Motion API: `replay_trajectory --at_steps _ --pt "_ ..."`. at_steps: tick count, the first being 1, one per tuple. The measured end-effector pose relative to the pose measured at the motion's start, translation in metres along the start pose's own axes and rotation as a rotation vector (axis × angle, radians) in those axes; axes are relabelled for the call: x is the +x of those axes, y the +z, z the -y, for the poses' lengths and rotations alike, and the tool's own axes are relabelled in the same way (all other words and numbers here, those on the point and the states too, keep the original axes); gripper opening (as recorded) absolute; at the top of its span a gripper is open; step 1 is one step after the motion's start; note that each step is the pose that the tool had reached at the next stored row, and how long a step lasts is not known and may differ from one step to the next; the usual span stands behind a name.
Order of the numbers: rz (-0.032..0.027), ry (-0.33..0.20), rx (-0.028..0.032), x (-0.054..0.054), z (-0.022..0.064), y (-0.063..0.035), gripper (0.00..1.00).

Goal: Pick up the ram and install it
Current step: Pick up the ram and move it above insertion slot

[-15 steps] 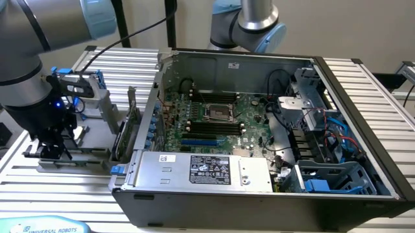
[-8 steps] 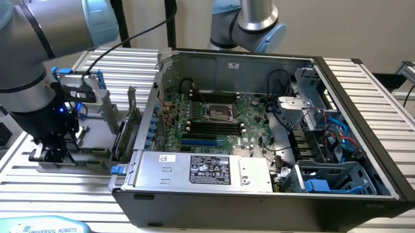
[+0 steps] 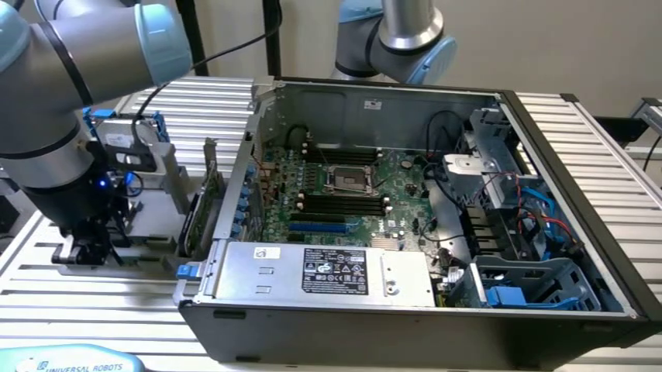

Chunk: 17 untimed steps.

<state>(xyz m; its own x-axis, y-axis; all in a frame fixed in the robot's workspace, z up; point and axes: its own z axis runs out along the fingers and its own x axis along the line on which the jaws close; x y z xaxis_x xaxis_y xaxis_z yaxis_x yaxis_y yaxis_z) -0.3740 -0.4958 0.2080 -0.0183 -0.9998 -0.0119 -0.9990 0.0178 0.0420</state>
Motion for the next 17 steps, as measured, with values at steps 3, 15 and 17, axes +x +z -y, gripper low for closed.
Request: replay_trajectory --at_steps 3,15,17 --pt "0.0000 -0.005 0.0001 0.0004 0.0001 0.0026 0.36" --pt "-0.0009 -0.024 0.0000 0.0010 -0.0011 0.0092 0.36" --pt "-0.0010 -0.024 0.0000 0.0010 -0.0020 0.0096 0.36"
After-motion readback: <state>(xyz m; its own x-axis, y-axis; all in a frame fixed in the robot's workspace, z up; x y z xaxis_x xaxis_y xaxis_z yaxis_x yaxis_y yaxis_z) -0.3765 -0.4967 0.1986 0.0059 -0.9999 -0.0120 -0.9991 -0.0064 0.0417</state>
